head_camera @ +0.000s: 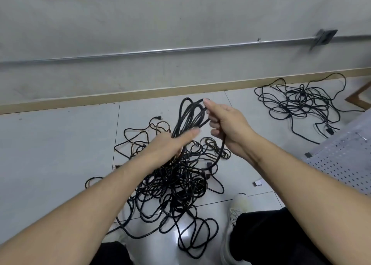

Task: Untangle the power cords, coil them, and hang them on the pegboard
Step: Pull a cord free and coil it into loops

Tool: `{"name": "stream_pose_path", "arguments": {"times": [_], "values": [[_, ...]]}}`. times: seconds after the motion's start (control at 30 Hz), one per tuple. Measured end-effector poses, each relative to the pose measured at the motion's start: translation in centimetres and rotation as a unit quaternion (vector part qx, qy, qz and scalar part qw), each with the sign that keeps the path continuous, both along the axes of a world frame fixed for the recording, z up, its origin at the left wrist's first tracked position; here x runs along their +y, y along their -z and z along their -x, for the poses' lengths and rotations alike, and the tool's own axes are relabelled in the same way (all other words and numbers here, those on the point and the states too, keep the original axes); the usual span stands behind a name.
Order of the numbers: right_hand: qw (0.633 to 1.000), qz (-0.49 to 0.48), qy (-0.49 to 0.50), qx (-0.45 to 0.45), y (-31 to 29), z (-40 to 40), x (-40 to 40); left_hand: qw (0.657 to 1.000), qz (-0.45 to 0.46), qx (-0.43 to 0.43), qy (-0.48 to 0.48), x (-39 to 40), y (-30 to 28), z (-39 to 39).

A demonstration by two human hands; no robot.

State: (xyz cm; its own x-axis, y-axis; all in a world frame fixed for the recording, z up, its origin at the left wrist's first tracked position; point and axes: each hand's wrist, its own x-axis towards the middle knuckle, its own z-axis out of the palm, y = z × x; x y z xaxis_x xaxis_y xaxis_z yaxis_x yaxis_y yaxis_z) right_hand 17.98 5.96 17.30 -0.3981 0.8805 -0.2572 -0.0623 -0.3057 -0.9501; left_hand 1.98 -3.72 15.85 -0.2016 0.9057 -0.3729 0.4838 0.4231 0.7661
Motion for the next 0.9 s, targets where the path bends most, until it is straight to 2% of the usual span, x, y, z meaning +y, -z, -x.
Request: {"name": "stream_pose_path", "arguments": {"times": [0.07,0.13,0.2,0.27,0.33,0.4,0.47,0.53,0.67,0.83,0.9], "values": [[1.000,-0.015,-0.011,0.018,-0.3,0.1,-0.1,1.000,-0.004,-0.004,0.000,-0.1,0.7,-0.4],[0.995,-0.090,0.009,-0.029,-0.4,-0.1,0.2,1.000,-0.011,-0.013,0.001,0.0,1.2,-0.3],[0.975,-0.187,0.065,-0.102,-0.2,-0.3,0.5,0.999,-0.027,-0.043,0.018,-0.1,1.1,-0.1],[0.964,-0.204,0.118,-0.127,0.3,-0.2,0.5,0.995,-0.045,-0.080,0.046,-0.4,0.9,-0.3],[0.981,-0.140,0.108,-0.080,0.6,-0.1,0.1,0.988,-0.059,-0.122,0.076,-0.7,0.5,-0.7],[0.998,-0.025,0.058,0.023,0.7,0.2,0.1,0.980,-0.063,-0.157,0.102,-1.0,0.2,-0.8],[0.996,0.041,-0.002,0.083,0.3,0.2,0.0,0.975,-0.058,-0.176,0.124,-1.2,0.0,-0.5],[0.994,0.050,-0.022,0.098,-0.1,0.4,-0.1,0.968,-0.043,-0.212,0.126,-1.4,-0.2,-0.2],[0.989,0.078,0.011,0.128,-0.2,1.2,-0.4,0.953,-0.012,-0.284,0.109,-1.3,-0.1,0.2],[0.979,0.129,0.047,0.152,-0.4,2.1,-0.3,0.961,-0.005,-0.264,0.079,-1.3,0.0,-1.1],[0.974,0.155,0.041,0.158,-0.4,2.1,-0.1,0.972,-0.024,-0.222,0.079,-1.2,0.4,-1.5]]}}
